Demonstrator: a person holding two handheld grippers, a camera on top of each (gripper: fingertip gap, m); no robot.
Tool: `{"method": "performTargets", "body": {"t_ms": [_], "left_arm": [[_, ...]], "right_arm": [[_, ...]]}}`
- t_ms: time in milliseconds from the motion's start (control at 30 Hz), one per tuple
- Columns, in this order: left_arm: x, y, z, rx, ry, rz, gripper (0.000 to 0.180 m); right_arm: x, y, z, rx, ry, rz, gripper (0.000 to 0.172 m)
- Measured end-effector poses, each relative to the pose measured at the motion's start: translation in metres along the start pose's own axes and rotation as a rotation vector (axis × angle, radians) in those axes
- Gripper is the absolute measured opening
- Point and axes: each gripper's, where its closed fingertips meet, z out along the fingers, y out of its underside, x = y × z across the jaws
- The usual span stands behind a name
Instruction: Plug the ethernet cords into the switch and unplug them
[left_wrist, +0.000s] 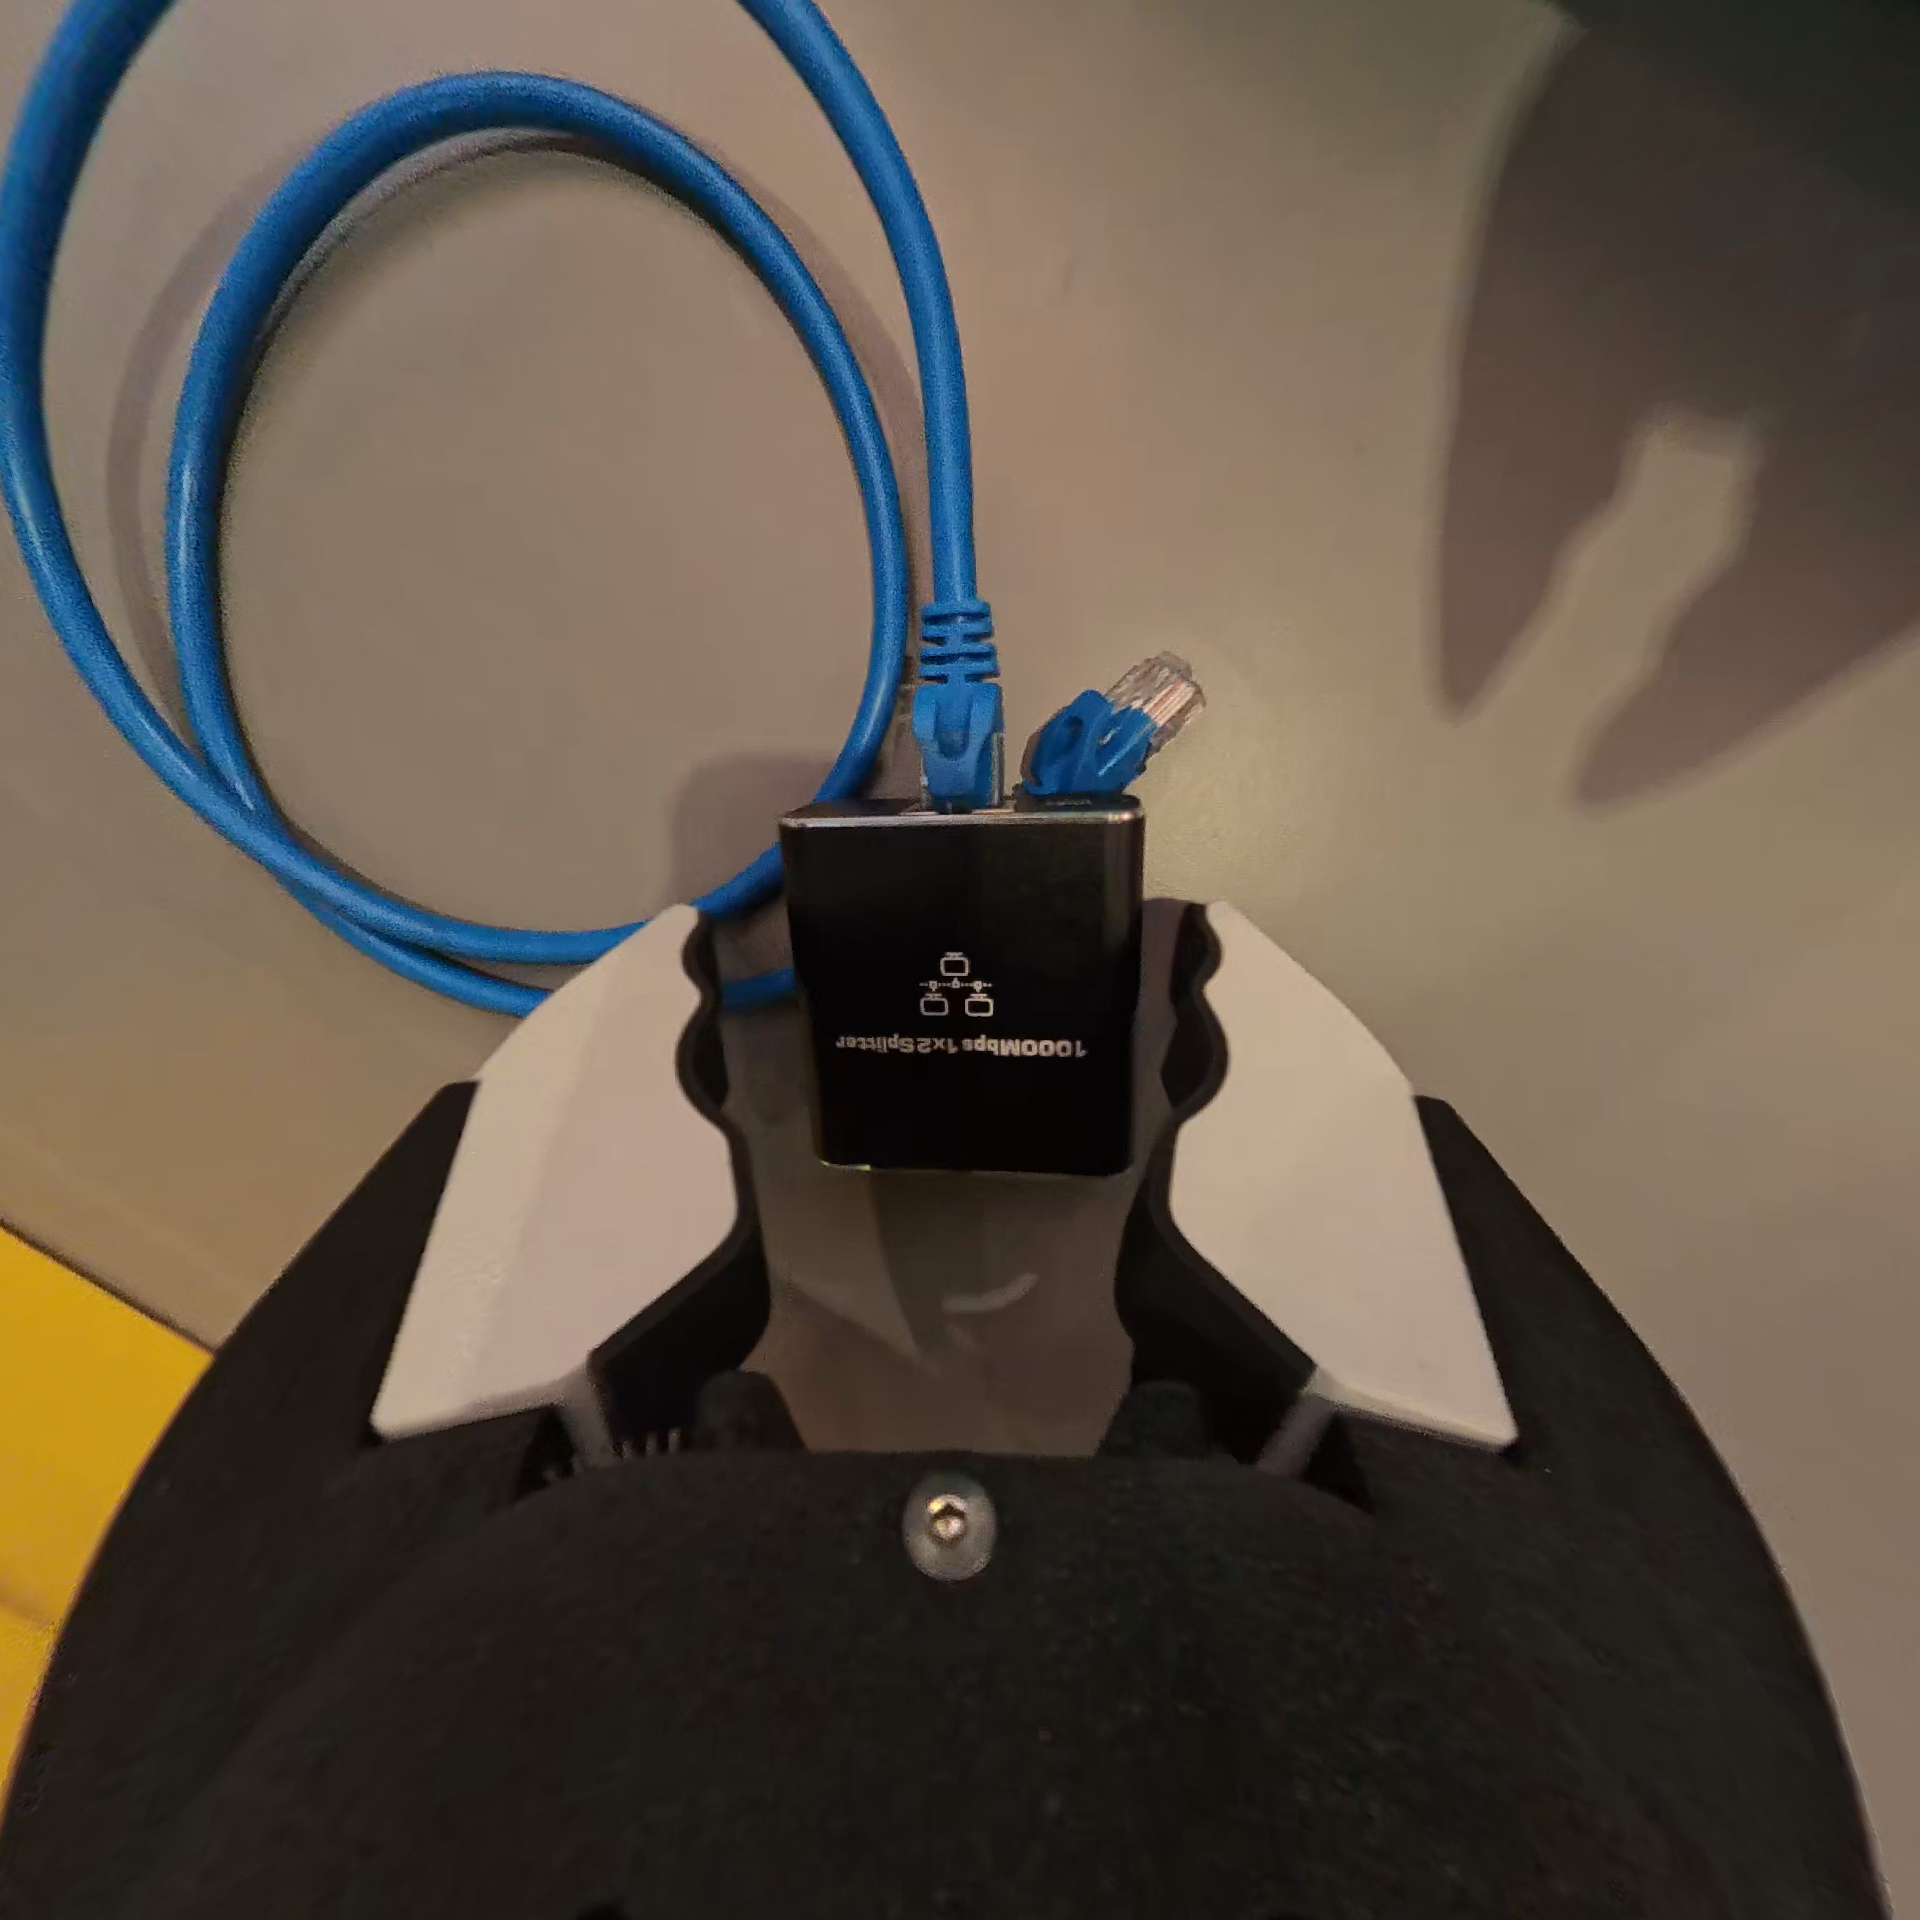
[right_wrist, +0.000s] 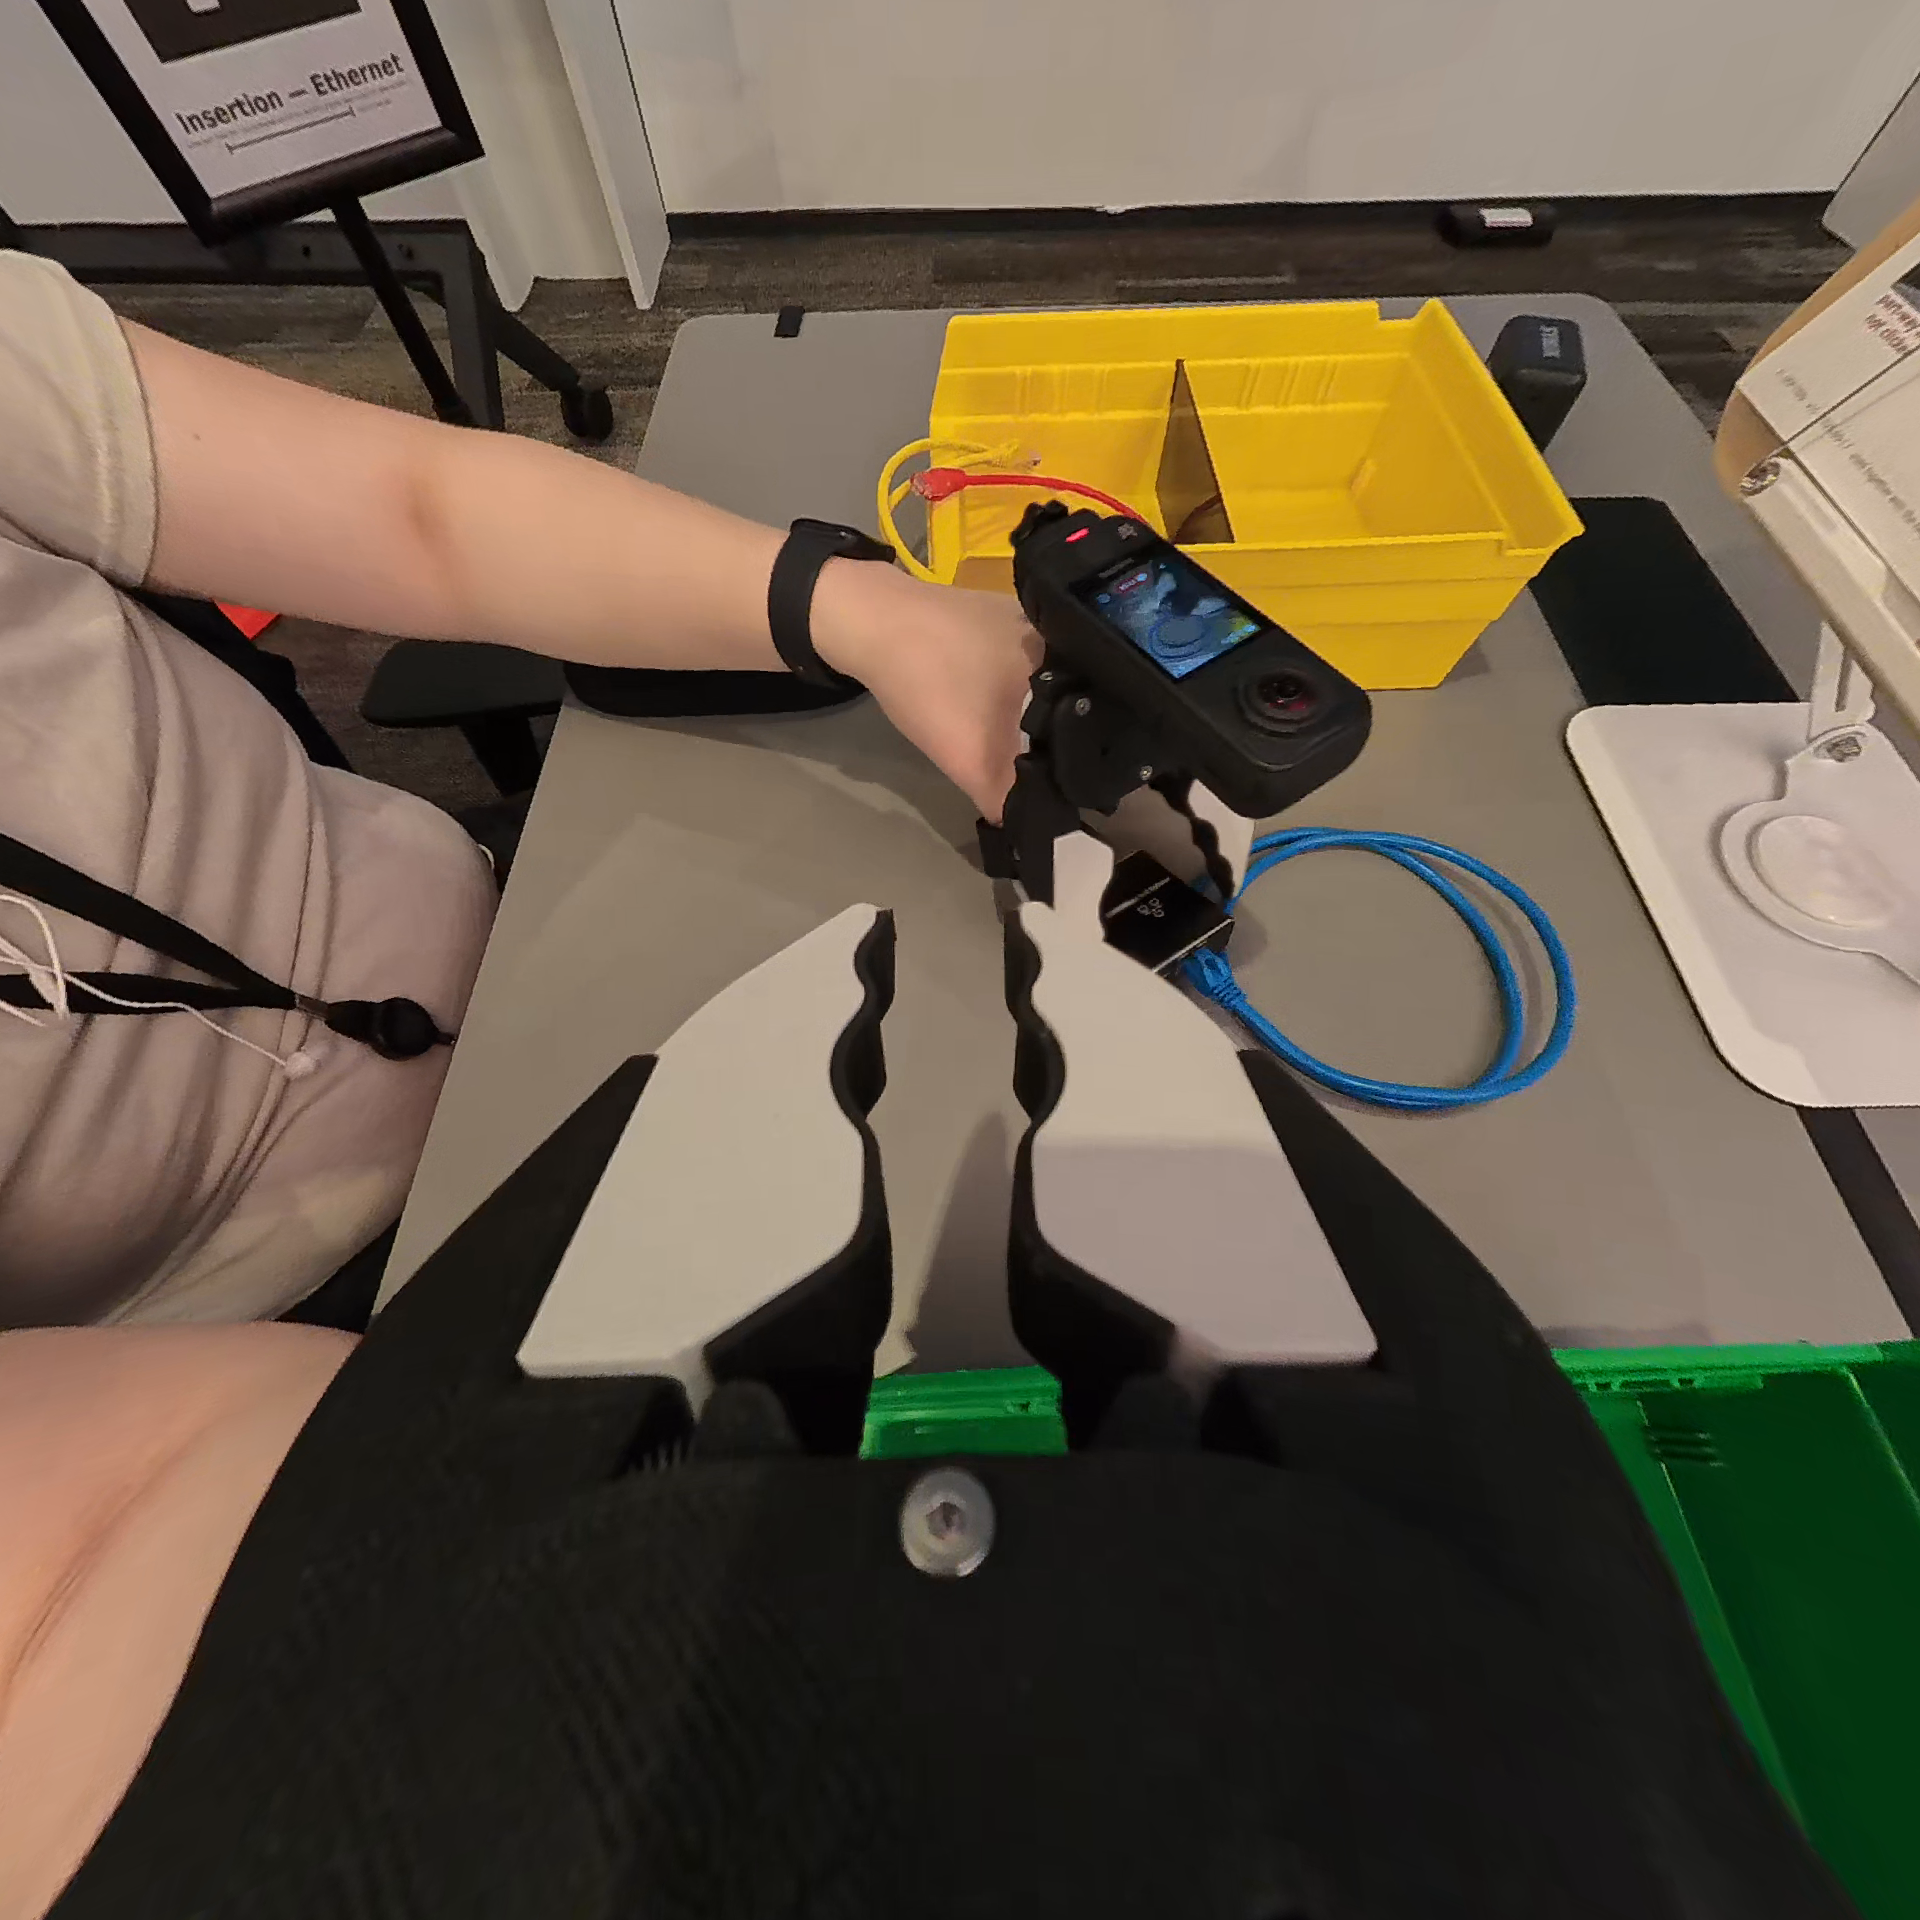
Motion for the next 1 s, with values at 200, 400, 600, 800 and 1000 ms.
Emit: {"method": "performTargets", "body": {"t_ms": [200,400,600,800,1000], "left_arm": [[0.023,-0.028,-0.067,0.341,0.024,-0.058,0.067],[0.001,0.034,-0.203,0.641,-0.275,-0.002,0.06],[-0.032,0.178,-0.197,0.262,-0.306,0.297,0.063],[-0.069,0.244,-0.167,-0.027,-0.41,0.458,0.062],[-0.076,0.233,-0.148,0.073,-0.377,0.495,0.049]], "right_arm": [[-0.003,-0.004,-0.001,0.002,0.015,-0.039,0.021],[-0.005,-0.01,0.006,0.002,0.02,-0.084,0.021],[-0.001,-0.004,0.025,-0.074,-0.005,-0.074,0.02],[0.0,0.001,0.036,-0.129,-0.008,-0.073,0.019],[0.002,0.008,0.04,-0.166,-0.006,-0.05,0.019]]}}
